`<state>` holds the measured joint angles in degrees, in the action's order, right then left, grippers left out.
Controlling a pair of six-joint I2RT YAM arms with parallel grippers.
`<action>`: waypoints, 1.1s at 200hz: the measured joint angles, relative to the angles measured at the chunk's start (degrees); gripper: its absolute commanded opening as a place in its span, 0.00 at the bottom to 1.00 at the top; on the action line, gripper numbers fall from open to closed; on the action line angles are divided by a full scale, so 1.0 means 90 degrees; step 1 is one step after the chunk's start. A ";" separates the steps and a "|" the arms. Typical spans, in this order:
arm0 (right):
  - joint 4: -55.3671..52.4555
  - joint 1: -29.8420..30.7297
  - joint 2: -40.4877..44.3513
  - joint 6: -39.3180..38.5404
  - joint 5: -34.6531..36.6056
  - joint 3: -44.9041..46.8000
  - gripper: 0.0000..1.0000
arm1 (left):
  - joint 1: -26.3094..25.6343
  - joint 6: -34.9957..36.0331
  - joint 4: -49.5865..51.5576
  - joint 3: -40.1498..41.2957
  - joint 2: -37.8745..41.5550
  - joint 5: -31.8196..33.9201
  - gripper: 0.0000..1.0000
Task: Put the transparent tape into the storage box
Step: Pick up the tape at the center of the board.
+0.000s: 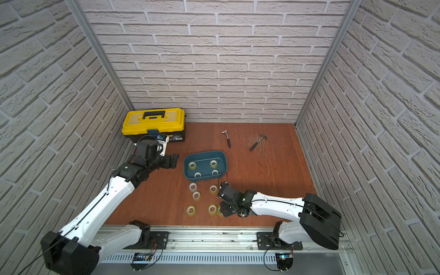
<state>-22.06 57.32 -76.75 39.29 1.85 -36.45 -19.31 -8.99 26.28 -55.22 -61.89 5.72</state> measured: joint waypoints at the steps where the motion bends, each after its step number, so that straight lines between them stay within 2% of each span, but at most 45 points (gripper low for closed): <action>1: 0.0000 0.0000 -0.0005 0.0000 0.0002 0.0000 0.47 | 0.0000 0.0000 0.0000 0.0000 0.0000 0.0000 0.98; 54: -0.0063 0.0087 -0.0437 0.0070 0.0253 -0.0078 0.43 | 0.0000 -0.0002 0.0000 0.0000 0.0002 -0.0012 0.98; 128: -0.0202 0.0282 -0.0714 0.0119 0.0629 -0.0304 0.22 | 0.0000 0.0000 0.0000 0.0000 0.0002 -0.0019 0.98; 167: -0.0529 0.0284 -0.0287 0.0109 0.0816 -0.0308 0.13 | 0.0000 0.0000 0.0002 0.0000 0.0000 -0.0017 0.98; 220: -0.1241 0.0284 0.0544 0.0000 0.1127 -0.0860 0.10 | 0.0015 -0.0024 -0.0022 0.0000 0.0078 -0.0017 0.98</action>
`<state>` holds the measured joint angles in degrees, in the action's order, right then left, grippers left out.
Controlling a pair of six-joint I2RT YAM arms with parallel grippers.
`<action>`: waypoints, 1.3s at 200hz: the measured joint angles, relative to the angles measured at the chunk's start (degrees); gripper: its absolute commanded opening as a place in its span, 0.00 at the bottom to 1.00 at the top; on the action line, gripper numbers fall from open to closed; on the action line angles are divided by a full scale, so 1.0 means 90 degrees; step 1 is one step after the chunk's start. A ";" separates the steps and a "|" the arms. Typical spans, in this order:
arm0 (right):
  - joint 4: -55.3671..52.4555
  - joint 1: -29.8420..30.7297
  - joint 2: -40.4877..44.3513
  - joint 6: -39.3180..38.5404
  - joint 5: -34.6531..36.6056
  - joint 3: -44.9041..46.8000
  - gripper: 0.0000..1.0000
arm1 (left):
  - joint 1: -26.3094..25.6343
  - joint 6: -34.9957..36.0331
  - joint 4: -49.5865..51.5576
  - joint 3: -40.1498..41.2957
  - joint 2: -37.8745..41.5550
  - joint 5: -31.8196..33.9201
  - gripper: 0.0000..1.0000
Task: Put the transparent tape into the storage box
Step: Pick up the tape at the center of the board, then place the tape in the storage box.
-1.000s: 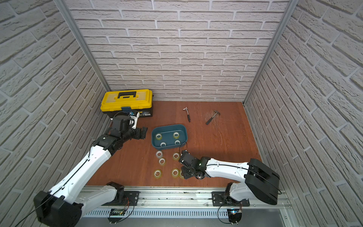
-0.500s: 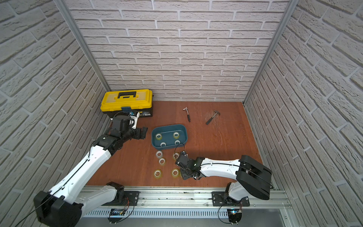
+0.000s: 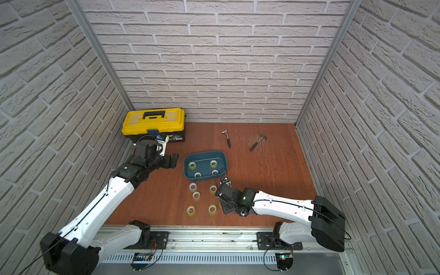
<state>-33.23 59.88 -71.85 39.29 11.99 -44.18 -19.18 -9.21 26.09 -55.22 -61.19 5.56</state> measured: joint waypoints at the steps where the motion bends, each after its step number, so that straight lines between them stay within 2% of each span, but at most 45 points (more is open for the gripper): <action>1: -0.0007 0.0000 0.0007 -0.0007 0.0002 -0.0010 0.10 | 0.0002 0.0000 0.0000 0.0000 0.0002 0.0000 0.98; 39: -0.0403 -0.0005 0.0070 -0.0306 0.0216 -0.0743 0.10 | 0.0090 -0.0005 -0.0044 0.0000 0.0049 -0.0002 0.98; 70: -0.0588 -0.0129 -0.0338 -0.0719 0.0284 -0.1545 0.10 | 0.0138 -0.0046 -0.0044 0.0000 0.0049 -0.0005 0.98; 105: -0.0634 -0.0498 -0.1241 -0.1192 0.0107 -0.2494 0.09 | 0.0202 -0.0095 -0.0044 0.0000 0.0049 -0.0007 0.98; 150: -0.0619 -0.1095 -0.2812 -0.1632 -0.0493 -0.3803 0.07 | 0.0299 -0.0119 -0.0044 0.0000 0.0049 -0.0070 0.98; 199: -0.0571 -0.1610 -0.4014 -0.1787 -0.1025 -0.4707 0.07 | 0.0277 -0.0114 -0.0041 0.0000 0.0068 -0.0102 0.98; 260: -0.0636 -0.1923 -0.5379 -0.1970 -0.1149 -0.6118 0.06 | 0.0204 -0.0109 -0.0039 0.0000 0.0068 -0.0102 0.98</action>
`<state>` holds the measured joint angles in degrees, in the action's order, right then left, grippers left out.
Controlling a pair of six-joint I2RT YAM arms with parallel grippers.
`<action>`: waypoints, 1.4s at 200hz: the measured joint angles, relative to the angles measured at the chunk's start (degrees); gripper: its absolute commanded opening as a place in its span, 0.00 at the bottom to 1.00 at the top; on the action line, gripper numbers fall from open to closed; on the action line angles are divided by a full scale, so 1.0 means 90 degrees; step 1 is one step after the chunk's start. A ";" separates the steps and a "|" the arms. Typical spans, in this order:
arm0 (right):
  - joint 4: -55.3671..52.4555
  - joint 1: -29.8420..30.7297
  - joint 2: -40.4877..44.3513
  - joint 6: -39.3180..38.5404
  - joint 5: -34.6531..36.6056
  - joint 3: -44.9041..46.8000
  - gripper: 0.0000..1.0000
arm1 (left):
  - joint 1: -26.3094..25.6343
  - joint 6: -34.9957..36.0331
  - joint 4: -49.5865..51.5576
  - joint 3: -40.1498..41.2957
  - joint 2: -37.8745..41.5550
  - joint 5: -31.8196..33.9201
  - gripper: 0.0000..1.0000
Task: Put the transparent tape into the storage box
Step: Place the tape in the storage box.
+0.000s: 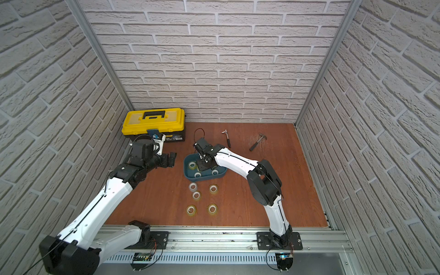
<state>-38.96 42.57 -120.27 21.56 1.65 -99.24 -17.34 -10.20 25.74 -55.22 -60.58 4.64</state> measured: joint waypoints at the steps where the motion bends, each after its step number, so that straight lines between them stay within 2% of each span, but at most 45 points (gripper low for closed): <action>1: -0.0002 -0.0002 -0.0015 -0.0002 0.0002 -0.0015 0.06 | 0.0000 0.0000 0.0000 0.0000 0.0000 0.0000 0.98; 119: -0.0126 -0.0325 -0.1472 -0.0070 0.0058 -0.1438 0.06 | -0.0131 0.0010 0.0002 0.0000 0.0000 0.0017 0.98; 191: -0.0107 -0.0325 -0.1579 -0.0012 0.0044 -0.1479 0.29 | -0.0206 0.0017 0.0002 0.0000 -0.0005 0.0036 0.98; 222: 0.0046 -0.0325 -0.1469 0.0063 -0.0068 -0.1239 0.44 | -0.0206 0.0017 0.0002 0.0000 -0.0015 0.0041 0.98; 255: 0.0063 -0.0325 -0.1268 0.0063 -0.0165 -0.1154 0.47 | -0.0206 0.0019 0.0002 0.0000 -0.0015 0.0049 0.98; 280: 0.0117 -0.0325 -0.0743 0.0061 -0.0182 -0.0826 0.46 | -0.0206 0.0022 0.0000 0.0000 -0.0015 0.0051 0.98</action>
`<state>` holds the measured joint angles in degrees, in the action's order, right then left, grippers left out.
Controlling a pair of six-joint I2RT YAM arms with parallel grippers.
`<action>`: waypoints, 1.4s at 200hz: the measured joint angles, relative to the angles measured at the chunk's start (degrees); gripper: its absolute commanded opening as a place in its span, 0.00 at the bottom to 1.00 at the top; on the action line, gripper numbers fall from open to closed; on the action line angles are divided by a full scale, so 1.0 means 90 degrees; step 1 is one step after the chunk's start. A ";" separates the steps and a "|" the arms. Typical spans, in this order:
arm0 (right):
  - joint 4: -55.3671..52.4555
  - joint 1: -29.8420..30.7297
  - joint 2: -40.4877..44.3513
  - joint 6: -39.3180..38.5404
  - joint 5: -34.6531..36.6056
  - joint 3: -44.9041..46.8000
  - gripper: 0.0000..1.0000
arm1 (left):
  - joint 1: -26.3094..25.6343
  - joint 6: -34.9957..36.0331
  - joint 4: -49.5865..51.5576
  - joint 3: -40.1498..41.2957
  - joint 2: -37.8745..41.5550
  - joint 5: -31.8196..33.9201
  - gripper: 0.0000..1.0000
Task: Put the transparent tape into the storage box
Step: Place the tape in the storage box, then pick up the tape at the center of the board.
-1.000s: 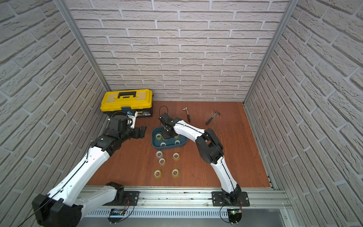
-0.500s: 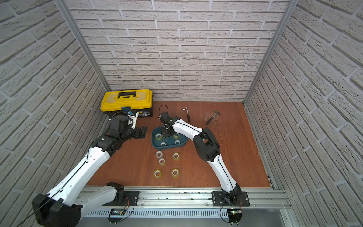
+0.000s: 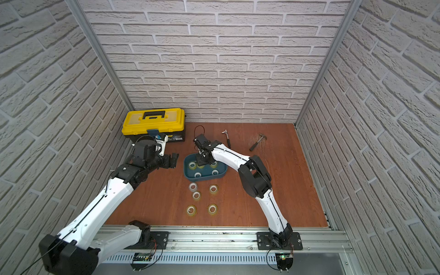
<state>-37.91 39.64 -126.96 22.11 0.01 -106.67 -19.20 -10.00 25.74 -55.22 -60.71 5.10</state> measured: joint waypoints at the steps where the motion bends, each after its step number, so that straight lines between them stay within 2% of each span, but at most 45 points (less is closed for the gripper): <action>1: 0.0002 0.0000 0.0017 0.0002 -0.0002 0.0015 0.46 | 0.0000 0.0000 0.0000 0.0000 0.0000 -0.0002 0.98; 47: 0.0255 0.0007 0.1503 -0.0010 -0.0017 0.1139 0.44 | -0.0041 0.0049 -0.0002 0.0000 -0.0017 -0.0022 0.98; 118: 0.0685 0.0250 0.3934 -0.0002 -0.0032 0.3718 0.44 | -0.0124 0.0109 0.0002 0.0000 -0.0209 -0.0012 0.98; 161: 0.0862 0.0335 0.5020 -0.0002 0.0070 0.4966 0.44 | -0.0124 0.0109 0.0002 0.0000 -0.0209 -0.0024 0.98; 216: 0.1156 0.0452 0.5387 0.0177 -0.0066 0.6118 0.44 | -0.0126 0.0109 0.0002 0.0000 -0.0209 -0.0017 0.98; 280: 0.1707 0.0668 0.4932 0.0678 -0.0182 0.6407 0.44 | -0.0138 0.0112 0.0005 0.0000 -0.0209 0.0010 0.98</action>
<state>-22.55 45.65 -82.56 28.21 -1.63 -49.01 -20.45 -8.99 25.78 -55.22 -62.59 5.19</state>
